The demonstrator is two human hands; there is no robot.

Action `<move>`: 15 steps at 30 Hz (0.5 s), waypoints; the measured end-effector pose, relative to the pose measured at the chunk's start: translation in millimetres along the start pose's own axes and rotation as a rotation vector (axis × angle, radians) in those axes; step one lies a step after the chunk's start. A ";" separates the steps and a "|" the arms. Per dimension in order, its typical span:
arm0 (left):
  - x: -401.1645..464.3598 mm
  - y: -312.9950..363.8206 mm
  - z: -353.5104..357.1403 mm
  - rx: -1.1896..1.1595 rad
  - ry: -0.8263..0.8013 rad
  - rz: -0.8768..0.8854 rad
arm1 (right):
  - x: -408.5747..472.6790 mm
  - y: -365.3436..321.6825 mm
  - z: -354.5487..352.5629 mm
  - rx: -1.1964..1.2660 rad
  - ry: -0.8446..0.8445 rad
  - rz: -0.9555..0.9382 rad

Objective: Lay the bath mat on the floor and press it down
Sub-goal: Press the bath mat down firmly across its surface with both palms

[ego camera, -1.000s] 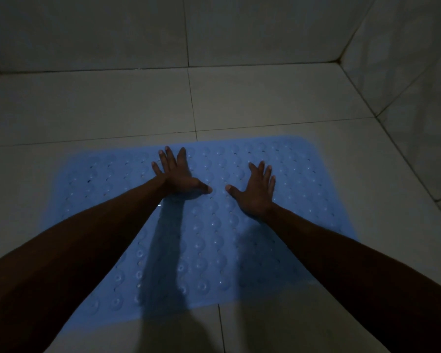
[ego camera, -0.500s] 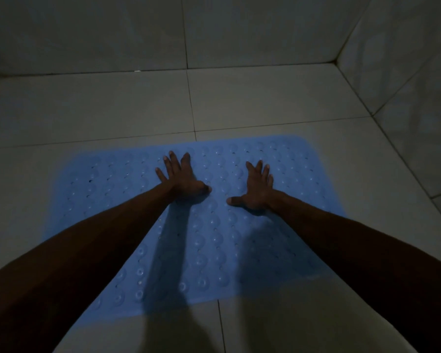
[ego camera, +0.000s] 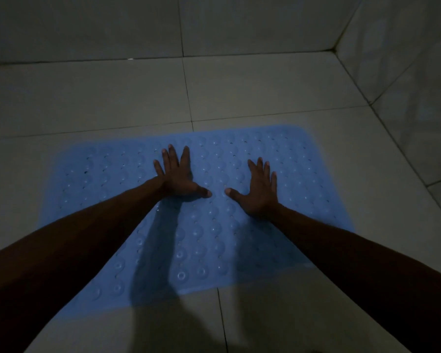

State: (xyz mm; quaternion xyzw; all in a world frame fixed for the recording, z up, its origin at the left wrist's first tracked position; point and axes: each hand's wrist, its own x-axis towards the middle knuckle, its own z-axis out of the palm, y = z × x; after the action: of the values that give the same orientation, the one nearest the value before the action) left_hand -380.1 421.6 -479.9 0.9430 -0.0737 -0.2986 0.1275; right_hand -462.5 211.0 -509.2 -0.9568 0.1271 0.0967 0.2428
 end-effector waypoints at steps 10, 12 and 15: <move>-7.9 9.0 6.6 0.015 0.046 0.016 | 4.2 4.9 -11.7 -0.091 -0.262 -0.014; -9.2 10.0 6.4 0.005 0.031 0.026 | 5.3 5.8 -15.8 -0.144 -0.338 -0.035; -10.9 13.2 5.8 0.024 0.034 0.030 | 6.9 5.5 -16.8 -0.160 -0.350 -0.032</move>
State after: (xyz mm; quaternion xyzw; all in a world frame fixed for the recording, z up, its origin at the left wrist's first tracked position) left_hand -393.1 410.1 -474.8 0.9481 -0.0894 -0.2799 0.1219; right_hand -455.4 196.7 -498.8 -0.9435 0.0598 0.2677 0.1860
